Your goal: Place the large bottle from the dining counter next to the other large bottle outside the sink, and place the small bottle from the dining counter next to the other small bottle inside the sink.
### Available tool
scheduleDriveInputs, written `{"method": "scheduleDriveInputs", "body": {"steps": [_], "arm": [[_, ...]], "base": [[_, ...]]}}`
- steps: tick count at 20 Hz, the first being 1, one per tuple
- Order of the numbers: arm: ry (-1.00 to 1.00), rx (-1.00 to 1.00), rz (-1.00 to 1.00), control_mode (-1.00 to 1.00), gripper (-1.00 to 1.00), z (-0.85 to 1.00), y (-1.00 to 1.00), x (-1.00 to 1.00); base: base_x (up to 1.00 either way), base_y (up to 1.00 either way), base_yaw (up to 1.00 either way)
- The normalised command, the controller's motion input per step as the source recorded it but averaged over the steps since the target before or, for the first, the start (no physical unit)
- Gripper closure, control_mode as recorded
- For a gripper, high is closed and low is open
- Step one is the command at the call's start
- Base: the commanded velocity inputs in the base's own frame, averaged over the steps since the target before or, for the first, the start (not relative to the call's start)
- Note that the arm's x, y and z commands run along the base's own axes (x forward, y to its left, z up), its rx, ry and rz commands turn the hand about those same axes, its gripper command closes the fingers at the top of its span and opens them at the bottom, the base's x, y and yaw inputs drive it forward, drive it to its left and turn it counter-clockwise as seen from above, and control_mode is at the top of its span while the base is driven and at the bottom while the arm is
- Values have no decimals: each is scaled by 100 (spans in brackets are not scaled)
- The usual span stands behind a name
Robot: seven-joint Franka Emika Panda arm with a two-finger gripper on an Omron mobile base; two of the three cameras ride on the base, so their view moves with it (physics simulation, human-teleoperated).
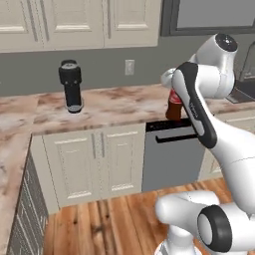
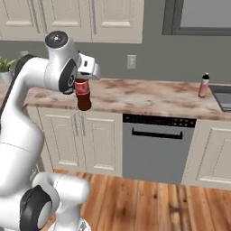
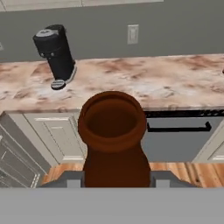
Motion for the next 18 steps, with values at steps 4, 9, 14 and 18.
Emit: {"method": "scheduleDriveInputs", "body": {"steps": [4, 9, 14, 18], "arm": [[0, 0, 0, 100, 100, 0, 0, 0], [0, 0, 0, 100, 100, 0, 0, 0], [0, 0, 0, 100, 100, 0, 0, 0], [0, 0, 0, 100, 100, 0, 0, 0]], "base": [[100, -71, 0], [89, -82, 0], [64, -98, 0], [53, -95, 0]]}}
